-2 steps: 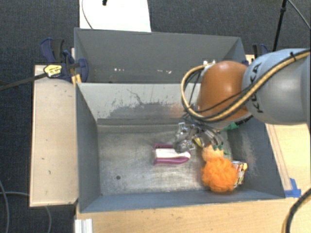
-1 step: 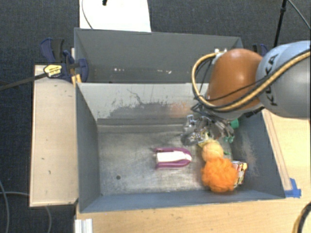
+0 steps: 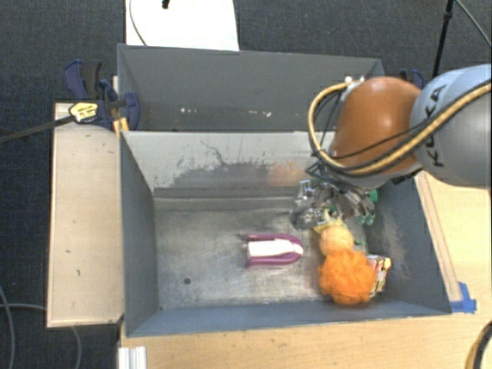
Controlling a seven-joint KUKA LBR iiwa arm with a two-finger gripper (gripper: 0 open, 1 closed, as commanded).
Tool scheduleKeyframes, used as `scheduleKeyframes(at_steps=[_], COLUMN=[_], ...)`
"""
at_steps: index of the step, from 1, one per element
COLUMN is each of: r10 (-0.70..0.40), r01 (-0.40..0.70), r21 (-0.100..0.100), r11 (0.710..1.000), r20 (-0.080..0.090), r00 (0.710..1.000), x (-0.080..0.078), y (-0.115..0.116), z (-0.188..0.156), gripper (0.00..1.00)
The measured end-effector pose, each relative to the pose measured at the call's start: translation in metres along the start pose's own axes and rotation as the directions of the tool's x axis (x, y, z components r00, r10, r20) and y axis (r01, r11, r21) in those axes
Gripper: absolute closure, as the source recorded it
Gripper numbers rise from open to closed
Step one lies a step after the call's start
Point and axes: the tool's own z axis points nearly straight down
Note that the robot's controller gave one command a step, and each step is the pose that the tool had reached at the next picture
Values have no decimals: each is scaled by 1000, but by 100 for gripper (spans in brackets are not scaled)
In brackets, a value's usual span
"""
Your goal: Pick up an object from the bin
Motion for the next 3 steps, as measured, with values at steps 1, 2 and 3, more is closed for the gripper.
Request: scheduleKeyframes(at_steps=[1, 2, 3], r10=[17, 100, -31], r01=[-18, -100, 31], r21=[-5, -1, -3], r11=[1000, 995, 1000], r20=[-23, 3, -12], r00=[1000, 995, 999], x=[20, 32, 45], y=[6, -25, -70], z=[-10, -28, 3], gripper=[100, 100, 0])
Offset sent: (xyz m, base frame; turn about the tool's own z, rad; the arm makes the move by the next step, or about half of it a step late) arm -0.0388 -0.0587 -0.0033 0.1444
